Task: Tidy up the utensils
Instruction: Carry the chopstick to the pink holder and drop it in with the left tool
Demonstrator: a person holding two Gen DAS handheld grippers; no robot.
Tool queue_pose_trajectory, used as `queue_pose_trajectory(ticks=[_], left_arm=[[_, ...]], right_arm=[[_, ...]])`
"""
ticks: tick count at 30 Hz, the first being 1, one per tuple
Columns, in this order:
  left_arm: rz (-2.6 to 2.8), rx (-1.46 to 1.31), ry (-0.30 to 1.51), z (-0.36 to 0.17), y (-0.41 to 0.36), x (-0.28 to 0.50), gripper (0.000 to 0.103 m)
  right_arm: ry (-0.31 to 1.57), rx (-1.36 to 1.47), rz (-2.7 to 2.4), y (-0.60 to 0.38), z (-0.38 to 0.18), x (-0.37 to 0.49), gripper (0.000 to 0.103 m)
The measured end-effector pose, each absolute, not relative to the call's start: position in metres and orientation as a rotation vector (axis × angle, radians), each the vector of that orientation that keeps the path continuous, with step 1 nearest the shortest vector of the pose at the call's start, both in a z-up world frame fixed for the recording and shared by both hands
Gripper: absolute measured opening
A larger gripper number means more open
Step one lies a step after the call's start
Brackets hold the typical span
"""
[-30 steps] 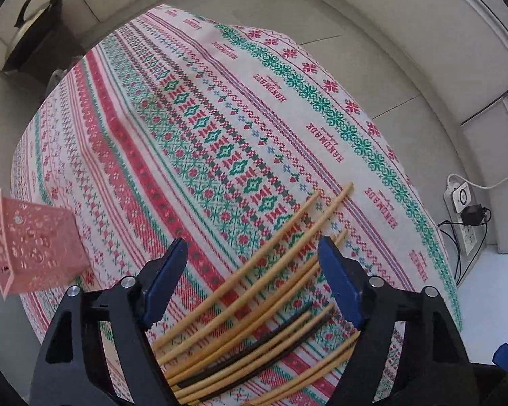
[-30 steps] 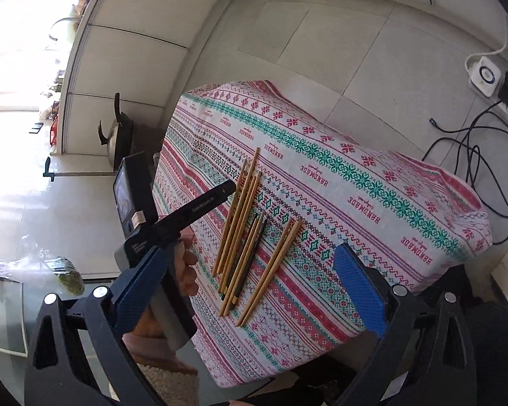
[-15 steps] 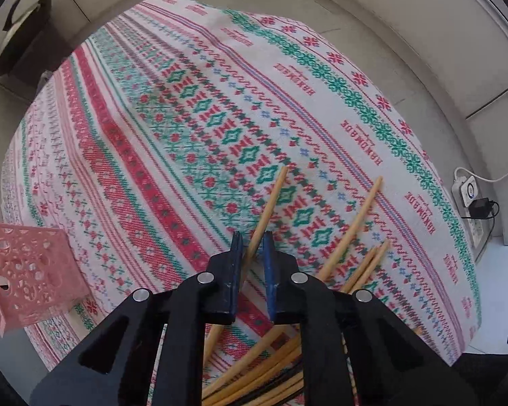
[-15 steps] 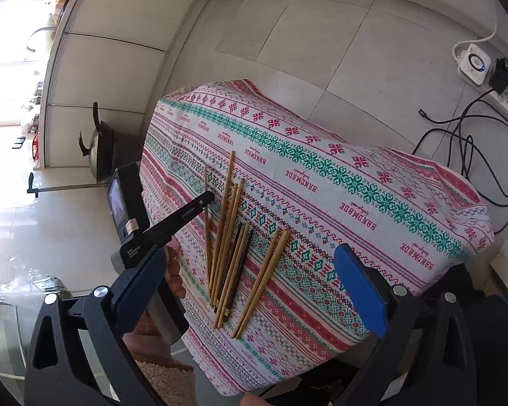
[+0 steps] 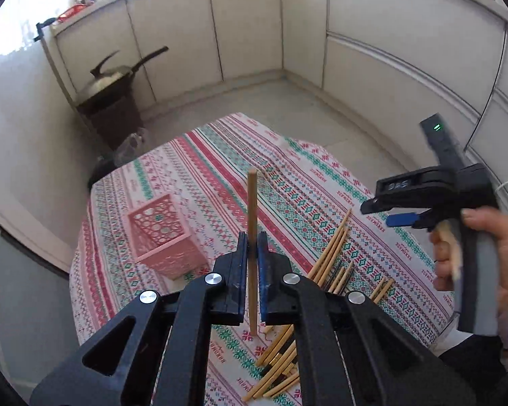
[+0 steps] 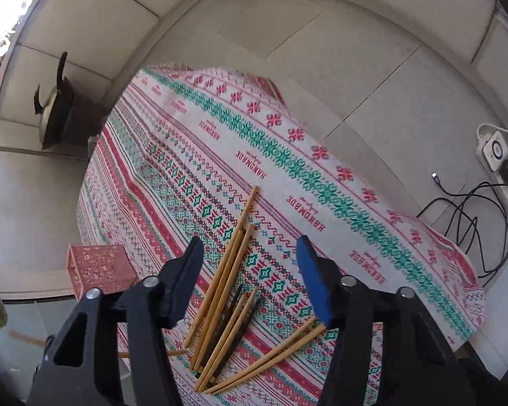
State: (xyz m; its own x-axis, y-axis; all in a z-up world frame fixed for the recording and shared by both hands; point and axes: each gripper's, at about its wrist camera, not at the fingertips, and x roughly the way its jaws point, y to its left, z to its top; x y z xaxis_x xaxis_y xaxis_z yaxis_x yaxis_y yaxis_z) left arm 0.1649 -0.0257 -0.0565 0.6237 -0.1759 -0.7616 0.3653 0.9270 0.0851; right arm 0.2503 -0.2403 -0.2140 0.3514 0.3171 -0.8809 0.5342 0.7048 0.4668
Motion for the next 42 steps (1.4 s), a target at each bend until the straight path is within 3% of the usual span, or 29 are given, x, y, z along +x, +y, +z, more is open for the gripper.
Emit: queue_pose_trajectory(ticks=[10, 13, 20, 34, 42], left_arm=[[-0.233, 0.12, 0.698, -0.019, 0.029, 0.116, 0.005], [-0.236, 0.103, 0.68, -0.012, 0.034, 0.112, 0.005], [-0.184, 0.032, 0.674, -0.011, 0.059, 0.117, 0.005], [-0.144, -0.098, 0.597, 0.024, 0.085, 0.12, 0.005], [-0.072, -0.225, 0.514, 0.051, 0.102, 0.16, 0.005]], right_arm=[[1.289, 0.768, -0.276, -0.22, -0.249, 0.292, 0.026], [1.279, 0.707, -0.282, -0.212, -0.25, 0.301, 0.011], [1.169, 0.679, -0.197, -0.202, -0.239, 0.302, 0.008], [0.758, 0.434, 0.052, -0.151, -0.047, 0.215, 0.005], [0.6, 0.466, 0.149, -0.149, 0.041, 0.208, 0.005]])
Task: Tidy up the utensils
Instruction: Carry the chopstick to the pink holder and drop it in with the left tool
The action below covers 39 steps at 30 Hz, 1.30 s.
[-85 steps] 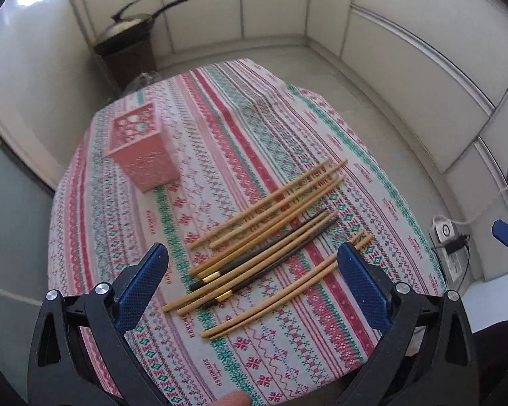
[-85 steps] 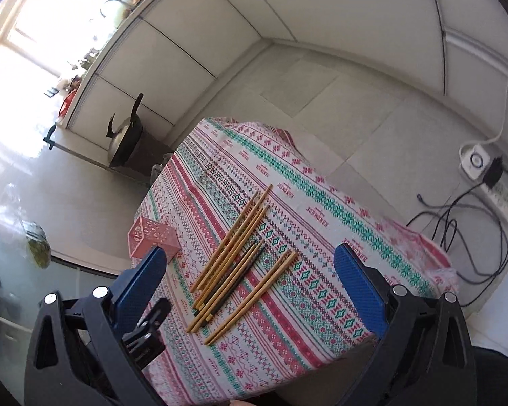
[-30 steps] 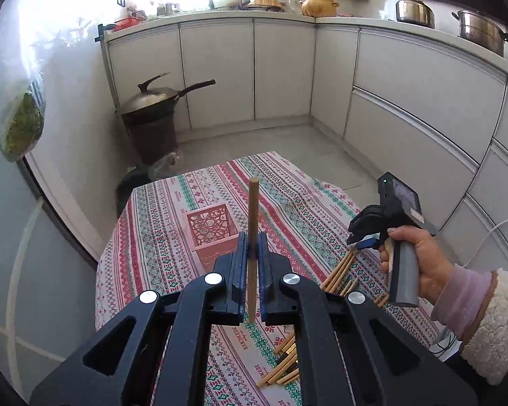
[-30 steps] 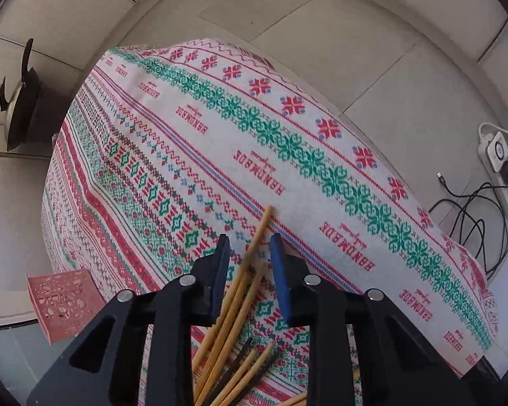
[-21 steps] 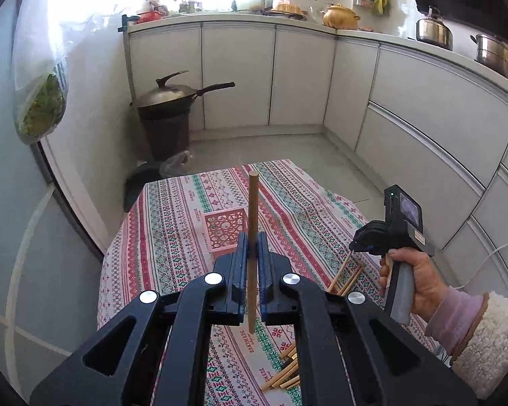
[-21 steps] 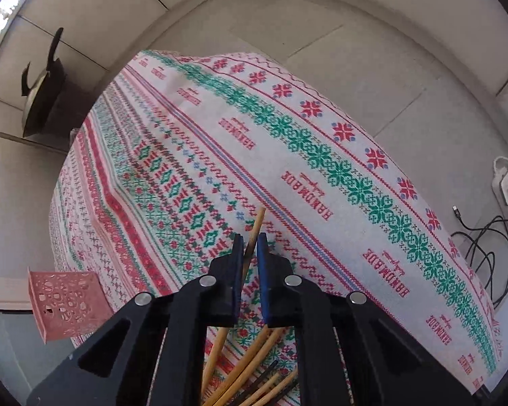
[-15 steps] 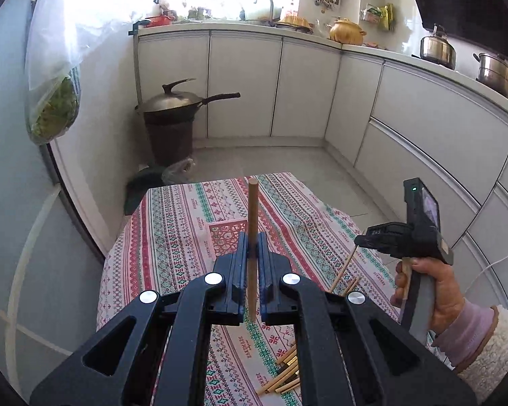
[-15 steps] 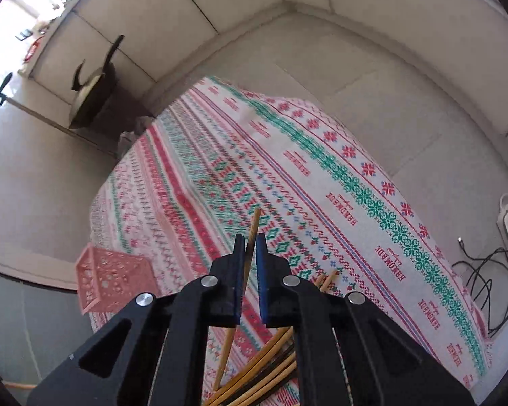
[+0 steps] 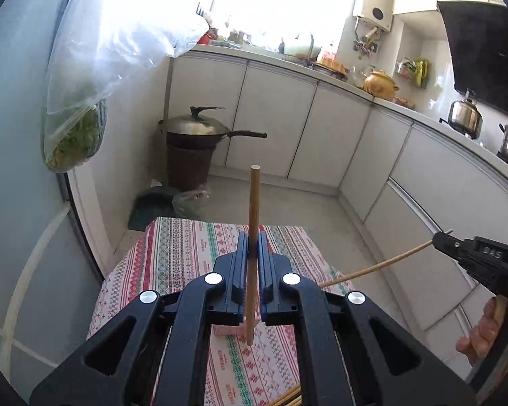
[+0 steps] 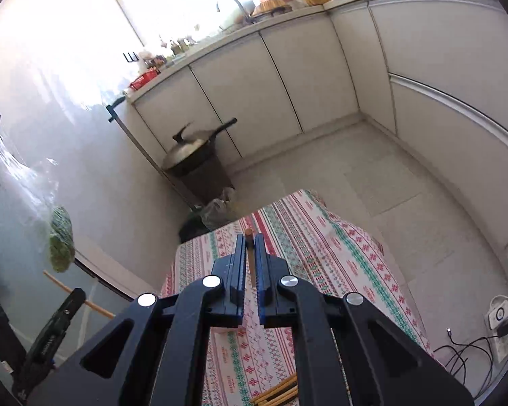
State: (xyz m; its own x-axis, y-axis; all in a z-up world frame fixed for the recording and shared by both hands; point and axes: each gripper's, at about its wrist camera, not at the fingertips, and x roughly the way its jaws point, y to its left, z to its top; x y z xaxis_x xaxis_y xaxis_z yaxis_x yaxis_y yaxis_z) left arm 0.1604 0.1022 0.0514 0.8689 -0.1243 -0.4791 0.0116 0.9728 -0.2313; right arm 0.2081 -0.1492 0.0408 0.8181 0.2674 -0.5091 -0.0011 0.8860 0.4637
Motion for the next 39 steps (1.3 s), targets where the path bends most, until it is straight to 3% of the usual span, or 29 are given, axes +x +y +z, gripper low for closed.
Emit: queue_pose_trajectory(ticks=[6, 11, 15, 21, 28, 34, 39], left_arm=[[-0.024, -0.295, 0.522, 0.042, 0.109, 0.205, 0.005], [0.0, -0.309, 0.584, 0.005, 0.112, 0.234, 0.006], [0.0, -0.366, 0.674, -0.023, 0.128, 0.244, 0.018], [0.069, -0.392, 0.561, 0.008, 0.157, 0.211, 0.038], [0.079, -0.413, 0.481, 0.041, 0.169, 0.185, 0.044], [0.065, -0.331, 0.581, 0.025, 0.145, 0.202, 0.045], [0.065, -0.238, 0.617, 0.013, 0.123, 0.205, 0.05]], right_arm=[[0.606, 0.487, 0.242, -0.129, 0.074, 0.232, 0.005], [0.642, 0.456, 0.273, -0.105, 0.069, 0.252, 0.005], [0.679, 0.431, 0.275, -0.086, 0.054, 0.267, 0.005], [0.728, 0.417, 0.252, -0.068, 0.03, 0.286, 0.005], [0.795, 0.462, 0.226, -0.055, -0.007, 0.309, 0.005], [0.88, 0.463, 0.193, -0.043, -0.044, 0.326, 0.01], [0.822, 0.379, 0.162, -0.043, -0.037, 0.311, 0.017]])
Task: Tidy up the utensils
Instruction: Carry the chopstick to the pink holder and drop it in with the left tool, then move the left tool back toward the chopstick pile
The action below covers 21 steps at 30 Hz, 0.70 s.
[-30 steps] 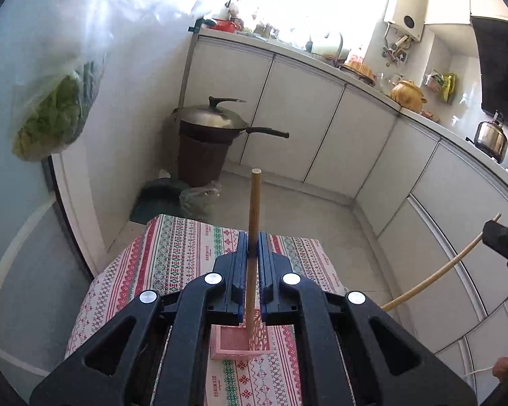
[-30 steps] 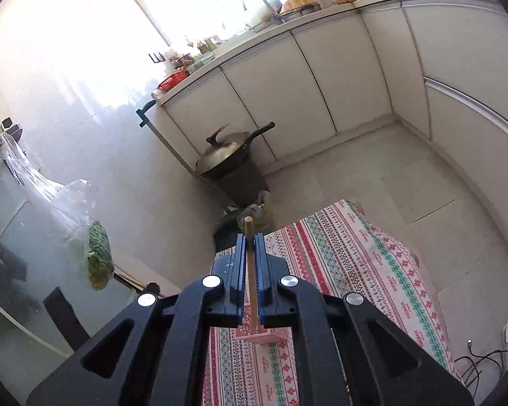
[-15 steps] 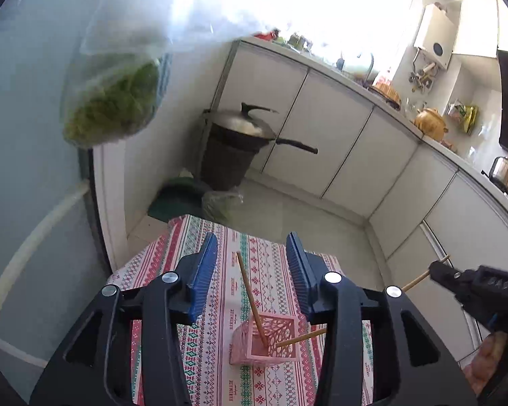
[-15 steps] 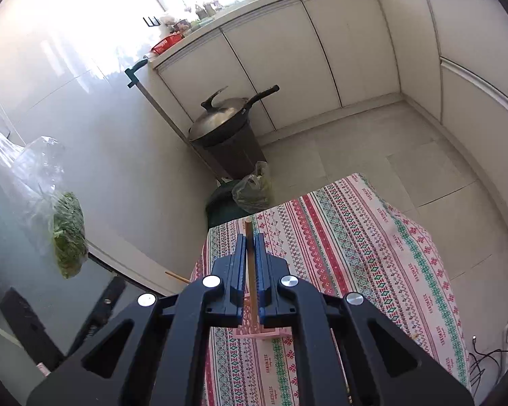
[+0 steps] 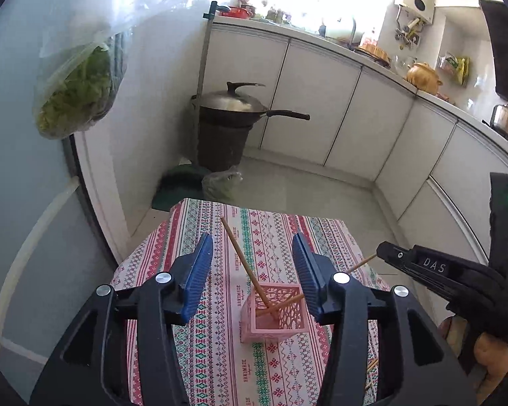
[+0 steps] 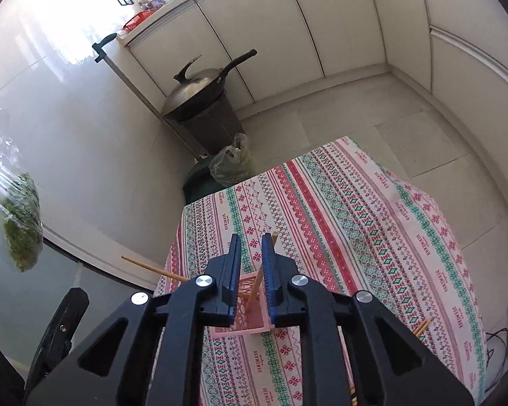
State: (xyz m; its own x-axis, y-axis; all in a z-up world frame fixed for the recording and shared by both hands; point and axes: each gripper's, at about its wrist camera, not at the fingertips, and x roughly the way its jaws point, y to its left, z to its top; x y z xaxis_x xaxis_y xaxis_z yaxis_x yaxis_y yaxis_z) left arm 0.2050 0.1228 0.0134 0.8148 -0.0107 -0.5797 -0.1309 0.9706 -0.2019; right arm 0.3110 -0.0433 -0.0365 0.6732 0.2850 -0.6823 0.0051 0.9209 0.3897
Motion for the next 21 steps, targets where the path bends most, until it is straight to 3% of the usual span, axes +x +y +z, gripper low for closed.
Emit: queue_pose_trajectory(ticks=[3, 9, 11, 16, 21], left_arm=[[0.076, -0.226, 0.611, 0.014, 0.116, 0.201, 0.061], [0.065, -0.213, 0.634, 0.008, 0.099, 0.193, 0.067], [0.064, -0.217, 0.635, 0.005, 0.094, 0.186, 0.071], [0.065, -0.225, 0.651, -0.002, 0.083, 0.174, 0.072], [0.051, -0.22, 0.661, -0.009, 0.069, 0.163, 0.082]], right_arm=[[0.774, 0.33, 0.136, -0.047, -0.03, 0.294, 0.027], [0.685, 0.211, 0.063, -0.056, -0.024, 0.255, 0.039], [0.667, 0.188, 0.043, -0.06, -0.024, 0.244, 0.049], [0.648, 0.15, 0.003, -0.072, -0.03, 0.217, 0.058], [0.641, 0.149, -0.039, -0.087, -0.041, 0.197, 0.066]])
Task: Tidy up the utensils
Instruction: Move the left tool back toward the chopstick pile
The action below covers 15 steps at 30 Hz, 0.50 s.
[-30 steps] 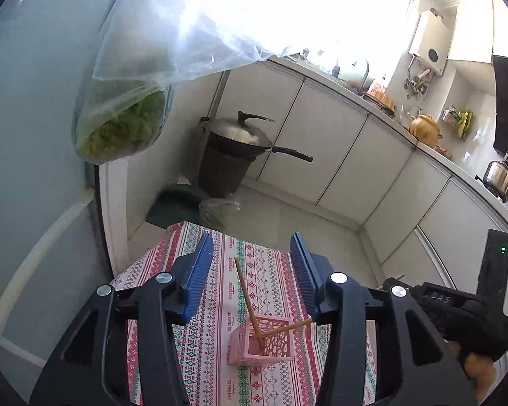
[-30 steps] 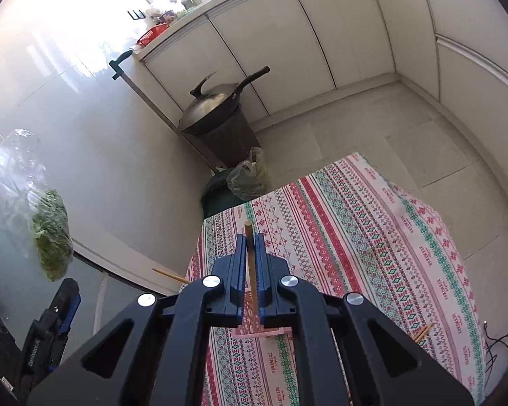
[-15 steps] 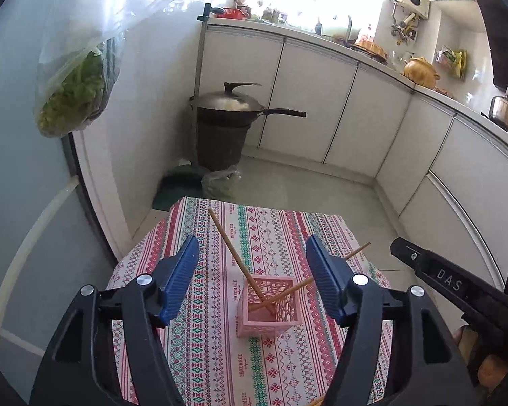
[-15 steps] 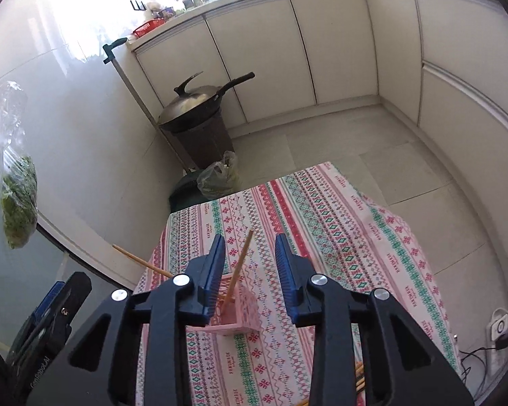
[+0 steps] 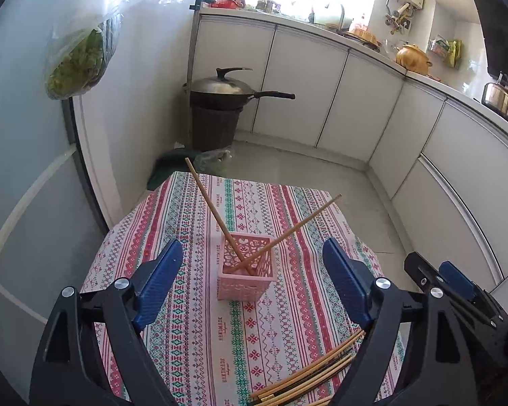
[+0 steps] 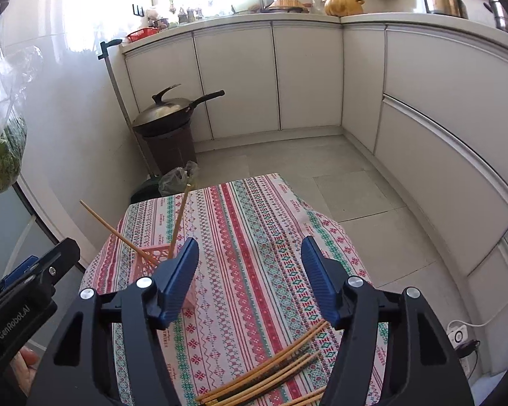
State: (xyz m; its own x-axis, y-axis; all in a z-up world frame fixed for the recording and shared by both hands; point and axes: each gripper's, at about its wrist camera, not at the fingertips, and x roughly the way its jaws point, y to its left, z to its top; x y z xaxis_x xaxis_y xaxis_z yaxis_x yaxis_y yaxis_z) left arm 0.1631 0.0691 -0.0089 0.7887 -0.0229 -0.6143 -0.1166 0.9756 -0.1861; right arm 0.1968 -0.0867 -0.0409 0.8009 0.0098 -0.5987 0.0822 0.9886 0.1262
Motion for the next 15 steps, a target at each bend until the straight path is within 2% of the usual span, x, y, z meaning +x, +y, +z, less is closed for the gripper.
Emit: queue_pose_trajectory(ticks=[3, 5, 10, 15], left_arm=[[0.041, -0.212, 0.683, -0.018, 0.061, 0.159, 0.089], [0.043, -0.207, 0.698, -0.024, 0.057, 0.158, 0.096], [-0.041, -0.148, 0.855, -0.056, 0.035, 0.171, 0.096], [-0.146, -0.026, 1.069, -0.107, -0.006, 0.186, 0.096]], right_arm=[[0.627, 0.178, -0.077, -0.101, -0.047, 0.183, 0.074], [0.619, 0.206, -0.117, -0.116, -0.054, 0.172, 0.084], [0.66, 0.312, -0.225, -0.172, -0.08, 0.135, 0.093], [0.794, 0.449, -0.265, -0.22, -0.117, 0.104, 0.094]])
